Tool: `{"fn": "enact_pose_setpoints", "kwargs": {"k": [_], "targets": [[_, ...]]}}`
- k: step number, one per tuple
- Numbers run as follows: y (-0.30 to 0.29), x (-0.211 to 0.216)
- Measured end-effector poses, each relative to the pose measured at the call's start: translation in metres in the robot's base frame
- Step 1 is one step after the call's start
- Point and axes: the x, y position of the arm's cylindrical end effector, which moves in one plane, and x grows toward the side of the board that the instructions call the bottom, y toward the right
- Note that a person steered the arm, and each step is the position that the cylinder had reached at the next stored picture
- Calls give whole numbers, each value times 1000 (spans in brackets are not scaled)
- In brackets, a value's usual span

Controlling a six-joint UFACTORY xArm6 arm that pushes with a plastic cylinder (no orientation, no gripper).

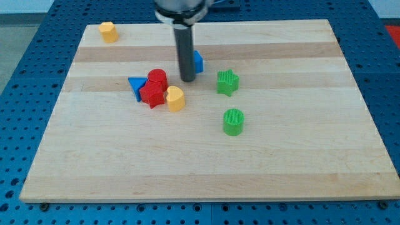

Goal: Move the blue cube to the top center of the board

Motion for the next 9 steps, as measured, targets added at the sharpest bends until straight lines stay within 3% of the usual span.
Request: {"fn": "enact_pose_setpoints", "kwargs": {"k": [2,3,5,6,8,9], "targets": [[19,-81],[19,-94],[53,-28],[32,-18],[-37,-77],[-37,-102]]}}
